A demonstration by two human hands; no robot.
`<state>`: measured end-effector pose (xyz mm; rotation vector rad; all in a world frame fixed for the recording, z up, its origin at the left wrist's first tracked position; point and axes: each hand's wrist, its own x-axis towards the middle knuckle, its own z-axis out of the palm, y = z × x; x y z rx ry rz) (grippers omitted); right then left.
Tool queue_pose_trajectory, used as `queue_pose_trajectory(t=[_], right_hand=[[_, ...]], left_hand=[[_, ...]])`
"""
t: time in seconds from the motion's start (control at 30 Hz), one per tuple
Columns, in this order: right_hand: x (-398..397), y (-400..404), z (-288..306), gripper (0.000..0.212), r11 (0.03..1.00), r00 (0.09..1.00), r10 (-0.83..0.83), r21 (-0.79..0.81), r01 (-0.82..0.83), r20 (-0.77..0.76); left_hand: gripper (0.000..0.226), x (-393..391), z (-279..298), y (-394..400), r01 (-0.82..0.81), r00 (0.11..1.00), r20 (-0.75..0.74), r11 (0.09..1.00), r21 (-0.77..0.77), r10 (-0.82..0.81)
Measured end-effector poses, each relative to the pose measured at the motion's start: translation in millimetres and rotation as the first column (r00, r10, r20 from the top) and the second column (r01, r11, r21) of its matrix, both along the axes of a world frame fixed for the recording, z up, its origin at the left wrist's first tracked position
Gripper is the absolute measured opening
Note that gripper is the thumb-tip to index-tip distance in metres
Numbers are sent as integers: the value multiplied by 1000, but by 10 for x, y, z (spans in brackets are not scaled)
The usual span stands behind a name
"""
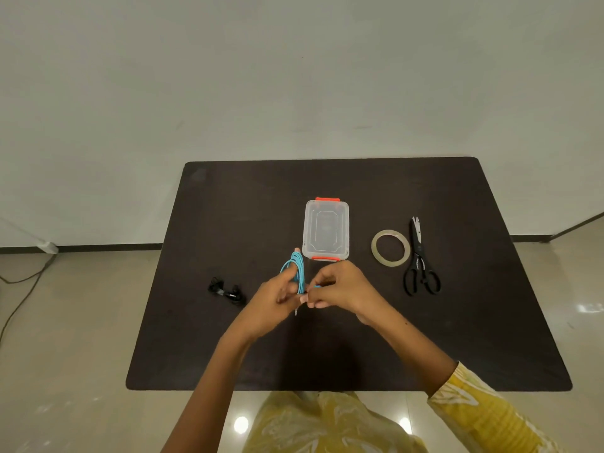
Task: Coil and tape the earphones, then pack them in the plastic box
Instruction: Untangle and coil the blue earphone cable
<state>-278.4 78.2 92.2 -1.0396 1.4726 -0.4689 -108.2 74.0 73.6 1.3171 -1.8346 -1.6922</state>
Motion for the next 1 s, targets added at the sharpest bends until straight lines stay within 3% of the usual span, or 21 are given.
queue_pose_trajectory(t=[0.1,0.2,0.27,0.33,0.43,0.5,0.6,0.7,0.83,1.0], right_hand=[[-37,-15,-5,19,961,941,-182,254,109,284],[-83,-12,-38,28,895,856,-297,437,94,424],[-106,4,-72,24,865,791,-371,492,103,486],[-114,30,-99,22,853,759,-412,506,127,504],[-116,88,-155,24,931,893,-297,312,192,338],[-134,133,-232,25,950,935,-294,167,263,199],[-122,190,-327,30,897,883,-384,337,287,271],[-65,251,-381,40,822,789,-411,560,103,457],[-37,258,-404,47,792,609,-502,610,39,614],[-105,234,-380,38,767,583,-560,635,94,589]], left_hand=[[50,29,-31,31,28,998,60,1000,2,-28],[37,41,-73,75,26,996,84,999,25,-28],[24,34,-92,110,-62,997,44,996,58,59],[18,27,-115,140,-181,983,11,977,111,181],[19,22,-157,168,-329,933,-44,898,291,357],[20,18,-157,153,-379,876,-87,790,481,474],[22,11,-127,122,-315,781,-207,657,685,590],[26,-38,-116,123,-191,694,-301,570,799,654],[28,-71,-136,138,-101,644,-354,534,840,678],[42,18,-167,107,-83,622,-366,524,848,692]])
